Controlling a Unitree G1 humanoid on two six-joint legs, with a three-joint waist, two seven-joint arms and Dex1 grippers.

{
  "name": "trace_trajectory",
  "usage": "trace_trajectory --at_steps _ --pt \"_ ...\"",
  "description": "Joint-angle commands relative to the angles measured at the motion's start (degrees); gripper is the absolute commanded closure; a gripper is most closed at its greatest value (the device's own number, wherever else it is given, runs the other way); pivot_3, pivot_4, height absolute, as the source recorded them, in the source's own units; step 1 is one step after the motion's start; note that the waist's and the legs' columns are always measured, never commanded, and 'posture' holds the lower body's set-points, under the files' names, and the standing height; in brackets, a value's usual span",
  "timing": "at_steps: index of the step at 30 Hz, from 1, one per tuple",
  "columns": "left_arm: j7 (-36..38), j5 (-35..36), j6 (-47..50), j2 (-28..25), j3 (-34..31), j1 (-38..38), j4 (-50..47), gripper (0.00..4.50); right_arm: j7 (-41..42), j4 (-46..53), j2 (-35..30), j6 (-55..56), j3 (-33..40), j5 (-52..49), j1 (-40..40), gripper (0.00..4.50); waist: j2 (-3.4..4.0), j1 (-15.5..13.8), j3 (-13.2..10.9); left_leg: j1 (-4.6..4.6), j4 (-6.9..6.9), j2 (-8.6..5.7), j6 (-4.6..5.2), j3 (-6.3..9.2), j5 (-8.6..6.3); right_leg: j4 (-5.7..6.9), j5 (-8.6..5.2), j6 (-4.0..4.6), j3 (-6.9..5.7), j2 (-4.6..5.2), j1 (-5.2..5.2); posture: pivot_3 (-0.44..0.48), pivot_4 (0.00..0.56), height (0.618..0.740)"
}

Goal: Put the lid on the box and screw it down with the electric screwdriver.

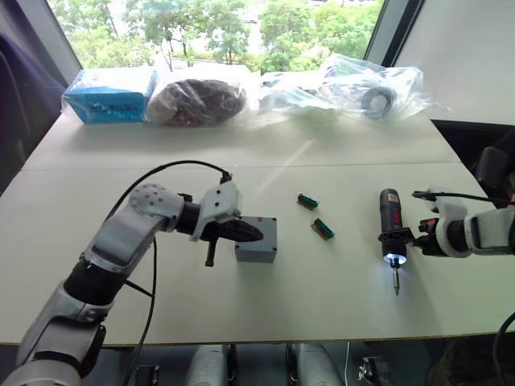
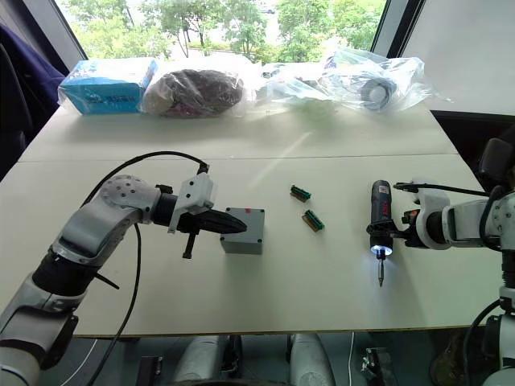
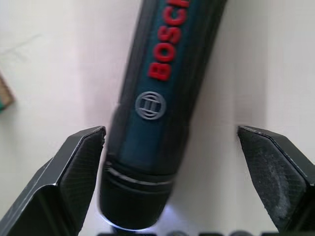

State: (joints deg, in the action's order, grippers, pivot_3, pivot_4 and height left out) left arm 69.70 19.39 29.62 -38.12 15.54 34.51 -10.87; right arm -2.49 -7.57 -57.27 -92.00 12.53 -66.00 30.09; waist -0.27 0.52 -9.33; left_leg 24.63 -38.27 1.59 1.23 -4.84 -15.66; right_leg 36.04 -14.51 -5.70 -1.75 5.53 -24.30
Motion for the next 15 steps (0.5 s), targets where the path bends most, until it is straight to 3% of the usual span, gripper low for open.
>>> trace_trajectory --at_steps 1,8,11,15 --pt "-1.00 2.51 0.75 -0.43 -5.23 1.67 1.09 4.50 4.46 3.14 0.76 0.43 3.45 1.18 4.00 0.06 0.00 0.09 0.00 0.00 0.00 0.00 0.00 0.00 0.00 0.01 0.00 0.00 0.00 -0.01 -0.02 0.000 0.150 0.740" --pt "-0.10 3.77 1.07 -3.43 -10.00 3.59 7.55 4.50 11.85 10.13 2.75 7.62 9.15 2.17 7.96 0.06 0.00 0.12 0.00 -0.02 0.02 0.06 -0.01 0.00 0.00 0.05 0.01 -0.01 -0.02 -0.09 -0.04 0.000 0.150 0.740" --pt "-1.27 2.66 0.17 -3.88 -10.78 3.81 11.76 4.50 17.92 20.63 4.35 13.60 8.63 1.19 6.10 0.06 0.00 -0.05 0.00 -0.02 0.03 0.11 -0.01 0.01 0.01 0.04 0.00 -0.02 -0.05 -0.11 -0.04 0.000 0.150 0.740" --pt "-2.04 0.45 -0.88 -4.40 -9.36 1.16 13.29 4.50 27.36 36.52 -1.75 23.97 -5.55 12.54 -3.02 0.06 -0.05 -0.07 0.00 -0.01 0.02 0.13 -0.02 0.04 0.01 0.04 -0.01 -0.04 -0.06 -0.10 -0.02 0.000 0.150 0.740"
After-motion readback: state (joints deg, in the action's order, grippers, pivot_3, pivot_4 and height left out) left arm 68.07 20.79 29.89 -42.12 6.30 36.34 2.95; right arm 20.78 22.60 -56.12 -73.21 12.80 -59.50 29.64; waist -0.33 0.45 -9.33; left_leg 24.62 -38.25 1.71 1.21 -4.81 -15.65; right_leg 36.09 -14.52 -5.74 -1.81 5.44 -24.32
